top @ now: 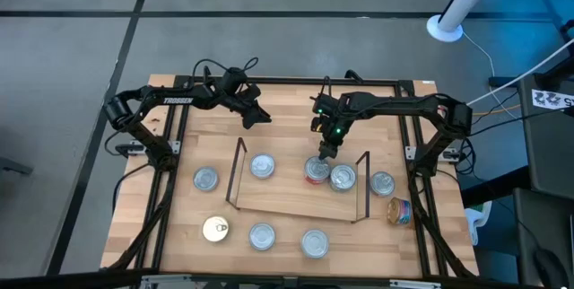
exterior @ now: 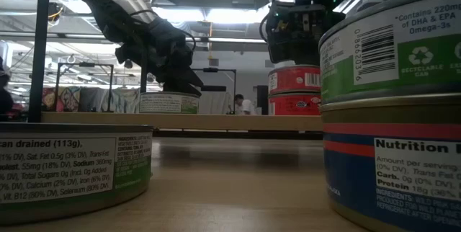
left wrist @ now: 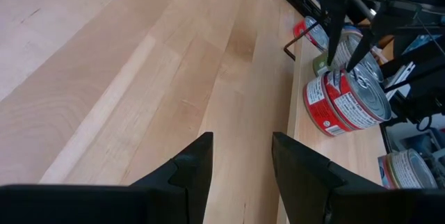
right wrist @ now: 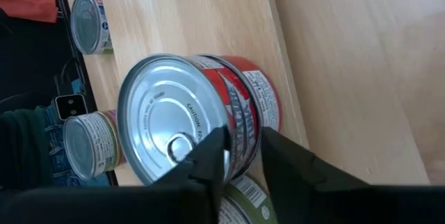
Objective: Stack canned seafood by type on shelf
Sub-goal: Stack the red tuna can on top of the red tuna can on the shelf, then stack the green white tuna on top of the green white tuna can on the shelf
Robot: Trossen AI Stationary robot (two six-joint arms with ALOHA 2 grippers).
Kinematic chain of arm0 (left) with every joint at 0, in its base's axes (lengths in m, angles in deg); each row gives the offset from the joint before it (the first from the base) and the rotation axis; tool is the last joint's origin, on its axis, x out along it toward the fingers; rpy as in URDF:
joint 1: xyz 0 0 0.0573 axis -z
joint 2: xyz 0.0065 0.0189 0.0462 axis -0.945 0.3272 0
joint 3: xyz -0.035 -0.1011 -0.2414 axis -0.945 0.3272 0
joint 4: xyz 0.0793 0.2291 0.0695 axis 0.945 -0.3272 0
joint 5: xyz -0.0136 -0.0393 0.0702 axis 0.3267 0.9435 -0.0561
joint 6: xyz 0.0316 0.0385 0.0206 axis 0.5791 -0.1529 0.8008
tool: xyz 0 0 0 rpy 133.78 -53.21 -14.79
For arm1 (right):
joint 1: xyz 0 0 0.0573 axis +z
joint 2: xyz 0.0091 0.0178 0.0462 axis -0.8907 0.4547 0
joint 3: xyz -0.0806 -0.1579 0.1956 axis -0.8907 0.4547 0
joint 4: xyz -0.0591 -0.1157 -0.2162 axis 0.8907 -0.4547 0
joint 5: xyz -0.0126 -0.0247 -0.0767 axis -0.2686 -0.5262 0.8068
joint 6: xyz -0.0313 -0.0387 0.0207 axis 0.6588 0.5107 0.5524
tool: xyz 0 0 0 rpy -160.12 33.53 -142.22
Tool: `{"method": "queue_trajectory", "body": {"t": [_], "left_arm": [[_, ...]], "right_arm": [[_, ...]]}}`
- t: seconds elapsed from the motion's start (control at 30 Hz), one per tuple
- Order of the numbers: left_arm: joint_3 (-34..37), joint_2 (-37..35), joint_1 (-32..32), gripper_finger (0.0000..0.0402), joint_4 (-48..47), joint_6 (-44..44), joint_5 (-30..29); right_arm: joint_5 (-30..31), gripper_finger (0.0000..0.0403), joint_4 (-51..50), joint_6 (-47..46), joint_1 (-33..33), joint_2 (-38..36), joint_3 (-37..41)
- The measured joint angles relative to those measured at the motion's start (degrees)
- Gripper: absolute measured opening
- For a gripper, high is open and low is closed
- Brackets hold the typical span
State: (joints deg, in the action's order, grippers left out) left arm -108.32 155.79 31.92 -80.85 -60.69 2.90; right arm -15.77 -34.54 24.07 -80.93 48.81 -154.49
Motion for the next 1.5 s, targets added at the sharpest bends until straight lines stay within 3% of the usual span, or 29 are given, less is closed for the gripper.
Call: {"method": "queue_trajectory", "body": {"t": [0.2,0.43,0.8,1.1,1.3,1.5], "left_arm": [[-0.02,0.0,0.0,0.0143,0.59,1.51,0.02],[0.0,-1.52,0.0,0.0143,3.4,1.61,0.01],[-0.02,-14.44,0.43,0.0143,1.37,3.11,-0.65],[-0.02,-31.47,5.29,0.0143,-21.05,8.98,-15.0],[-0.02,-39.53,7.17,0.0143,-37.0,3.32,-21.61],[-0.02,-41.7,7.76,0.0143,-53.65,-4.63,-25.42]], "right_arm": [[0.04,0.0141,-0.01,0.09,-0.04,0.02,0.02],[0.9,0.0145,-0.01,0.13,-0.04,-0.34,0.02],[5.51,0.0145,-2.57,0.21,-0.04,-2.86,-4.39],[8.75,0.0144,-2.44,1.97,-0.04,-7.77,-6.54],[9.01,0.0144,-0.69,4.23,0.02,-9.05,-6.56],[8.91,0.0144,2.51,4.84,0.02,-9.05,-6.58]]}}
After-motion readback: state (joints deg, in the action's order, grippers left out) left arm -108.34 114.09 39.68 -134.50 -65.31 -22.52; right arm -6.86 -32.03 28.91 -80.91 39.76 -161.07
